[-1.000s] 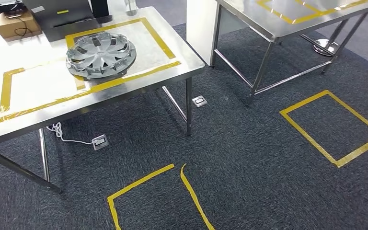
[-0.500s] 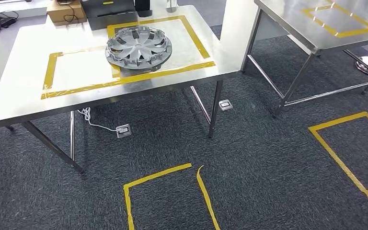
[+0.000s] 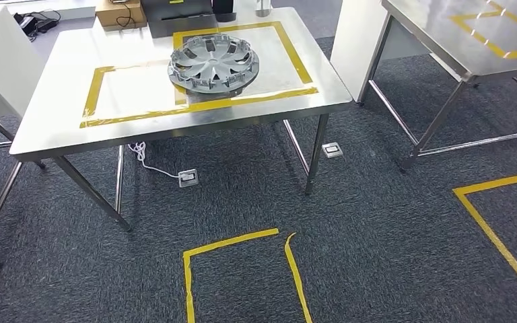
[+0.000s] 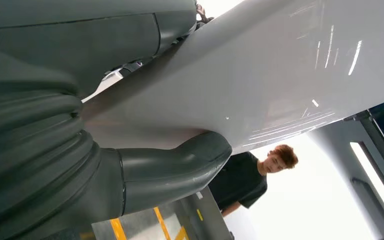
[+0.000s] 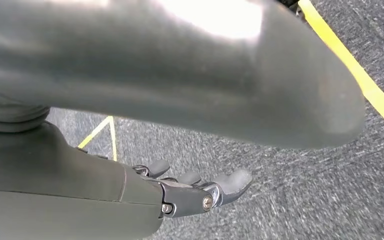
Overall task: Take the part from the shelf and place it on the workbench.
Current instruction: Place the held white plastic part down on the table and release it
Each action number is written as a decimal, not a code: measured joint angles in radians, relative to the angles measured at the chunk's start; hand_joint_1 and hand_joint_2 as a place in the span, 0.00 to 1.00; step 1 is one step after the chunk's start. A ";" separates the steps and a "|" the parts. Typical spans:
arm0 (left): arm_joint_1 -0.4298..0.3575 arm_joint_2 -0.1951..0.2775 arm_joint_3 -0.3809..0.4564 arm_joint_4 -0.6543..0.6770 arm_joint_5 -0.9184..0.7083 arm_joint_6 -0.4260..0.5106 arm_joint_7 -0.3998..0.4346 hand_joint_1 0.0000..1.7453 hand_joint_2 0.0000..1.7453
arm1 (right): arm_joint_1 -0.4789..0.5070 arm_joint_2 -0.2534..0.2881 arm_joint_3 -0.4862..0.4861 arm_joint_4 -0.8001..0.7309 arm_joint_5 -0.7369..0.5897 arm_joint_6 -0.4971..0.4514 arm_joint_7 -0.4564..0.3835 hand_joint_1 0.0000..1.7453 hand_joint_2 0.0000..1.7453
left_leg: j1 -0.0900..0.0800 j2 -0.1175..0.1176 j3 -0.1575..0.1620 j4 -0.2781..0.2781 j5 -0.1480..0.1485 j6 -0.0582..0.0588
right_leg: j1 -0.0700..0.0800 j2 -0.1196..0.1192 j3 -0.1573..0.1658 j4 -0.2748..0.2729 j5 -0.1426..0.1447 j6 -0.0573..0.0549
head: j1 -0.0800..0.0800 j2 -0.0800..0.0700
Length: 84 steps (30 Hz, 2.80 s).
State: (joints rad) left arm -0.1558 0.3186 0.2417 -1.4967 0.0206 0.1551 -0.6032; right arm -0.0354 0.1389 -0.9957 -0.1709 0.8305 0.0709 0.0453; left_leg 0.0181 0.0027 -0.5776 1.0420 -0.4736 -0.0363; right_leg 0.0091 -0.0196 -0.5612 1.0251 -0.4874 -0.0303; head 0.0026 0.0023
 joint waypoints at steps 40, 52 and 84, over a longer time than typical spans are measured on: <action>0.035 -0.017 0.028 -0.051 -0.021 0.024 0.017 1.00 1.00 | 0.000 0.000 -0.016 0.000 0.011 -0.001 -0.013 0.00 0.00 | 0.035 -0.008 -0.023 0.053 -0.044 -0.041 | -0.040 0.026 -0.011 0.017 -0.007 0.017 | 0.007 0.000; 0.029 -0.022 0.028 -0.042 -0.037 0.020 0.020 1.00 1.00 | -0.002 0.000 -0.016 0.000 0.012 -0.001 -0.014 0.00 0.00 | -0.002 -0.006 -0.029 0.004 0.012 0.017 | -0.011 0.025 0.022 0.012 -0.042 0.023 | 0.007 0.000; 0.028 -0.031 0.025 -0.025 -0.052 0.014 0.016 1.00 1.00 | -0.001 0.002 -0.017 0.000 0.012 -0.003 -0.014 0.00 0.00 | 0.000 -0.006 -0.021 -0.003 0.007 0.031 | -0.012 0.023 0.053 0.017 -0.056 0.036 | 0.008 0.000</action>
State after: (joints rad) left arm -0.1274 0.2880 0.2668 -1.5216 -0.0314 0.1690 -0.5869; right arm -0.0365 0.1411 -1.0128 -0.1709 0.8423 0.0683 0.0315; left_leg 0.0179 -0.0036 -0.5984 1.0395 -0.4663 -0.0048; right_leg -0.0032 0.0035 -0.5085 1.0425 -0.5438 0.0055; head 0.0108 0.0023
